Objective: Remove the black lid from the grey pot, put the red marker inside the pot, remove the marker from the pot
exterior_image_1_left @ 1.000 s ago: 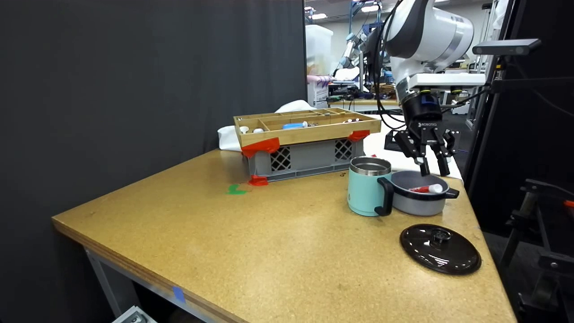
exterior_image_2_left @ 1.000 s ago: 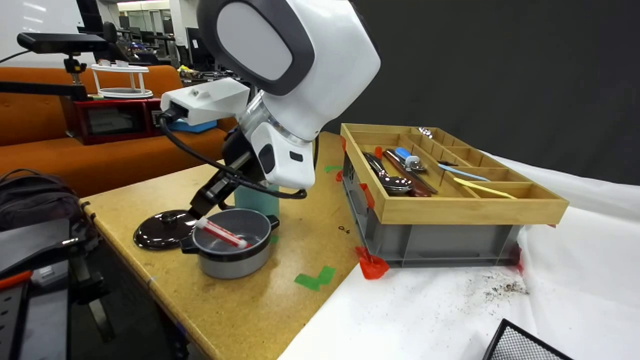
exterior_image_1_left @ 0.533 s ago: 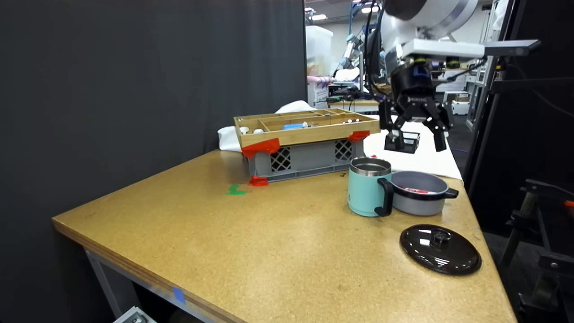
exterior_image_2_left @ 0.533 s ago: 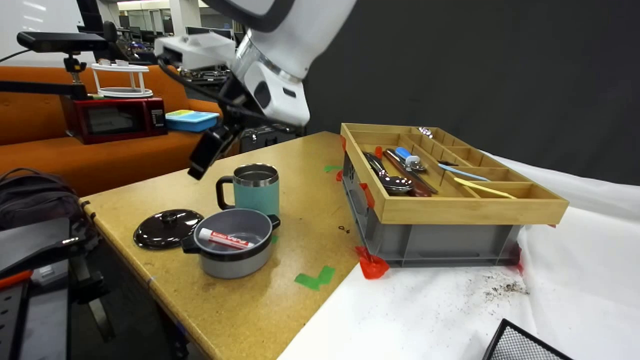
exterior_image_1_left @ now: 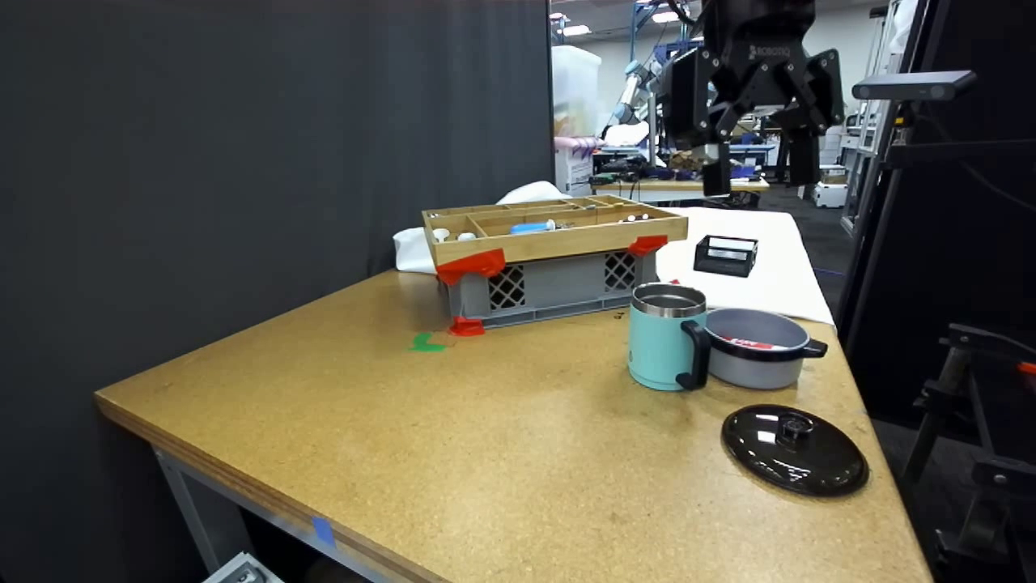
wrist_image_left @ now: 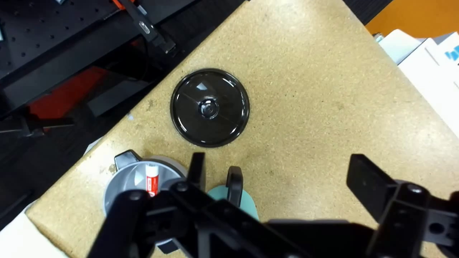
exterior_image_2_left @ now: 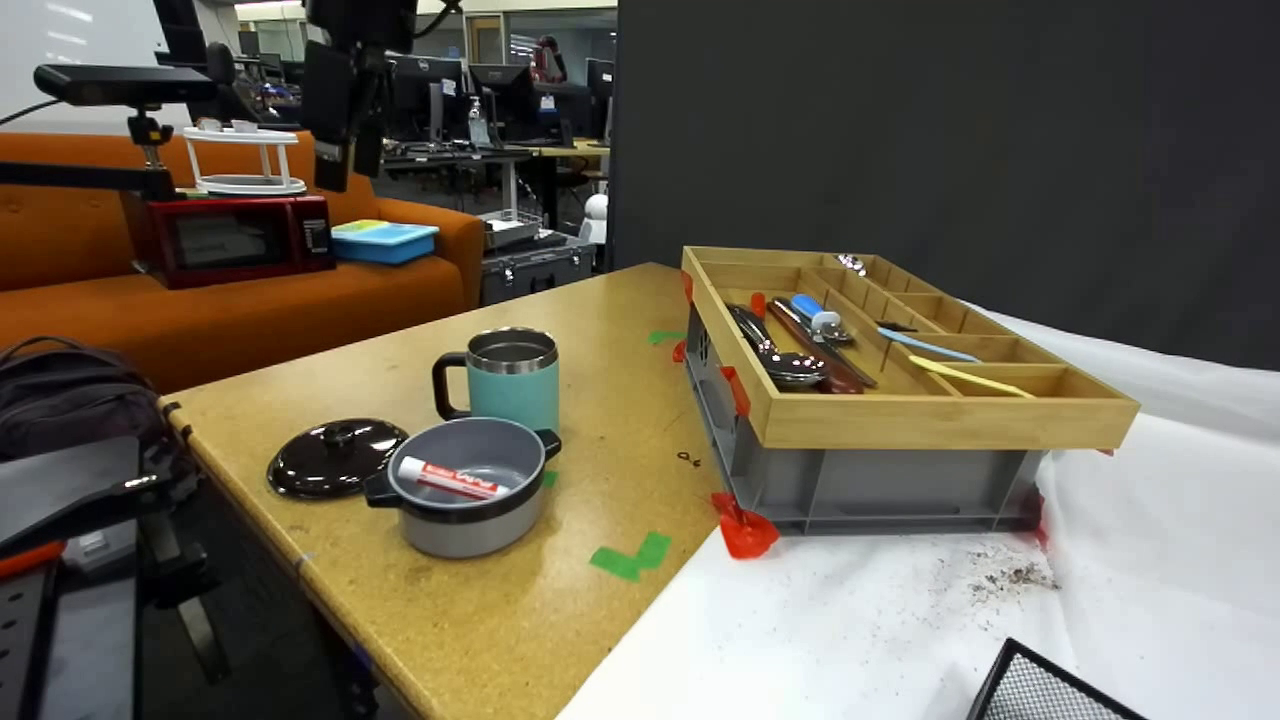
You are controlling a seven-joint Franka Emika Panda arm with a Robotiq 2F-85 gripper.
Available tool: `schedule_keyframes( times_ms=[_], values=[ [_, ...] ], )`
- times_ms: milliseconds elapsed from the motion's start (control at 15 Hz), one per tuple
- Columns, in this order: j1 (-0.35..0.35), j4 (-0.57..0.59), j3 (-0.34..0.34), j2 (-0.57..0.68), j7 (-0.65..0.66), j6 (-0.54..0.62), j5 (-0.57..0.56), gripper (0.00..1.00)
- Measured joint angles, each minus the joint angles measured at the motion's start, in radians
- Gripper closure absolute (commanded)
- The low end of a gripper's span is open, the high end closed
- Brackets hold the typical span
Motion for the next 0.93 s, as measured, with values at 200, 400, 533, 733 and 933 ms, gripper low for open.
schedule_keyframes(
  times_ms=[200,400,533,733,933],
  values=[
    [0.001,-0.003,0.036,-0.014,0.035,0.029,-0.063,0.0],
    [0.002,-0.014,0.055,-0.014,0.036,0.085,-0.079,0.0],
    [-0.001,-0.029,0.051,-0.014,0.036,0.122,-0.079,0.0],
    [-0.009,-0.05,0.04,-0.014,0.036,0.158,-0.078,0.0],
    [-0.026,-0.076,0.012,-0.013,0.032,0.172,-0.071,0.0]
  ],
)
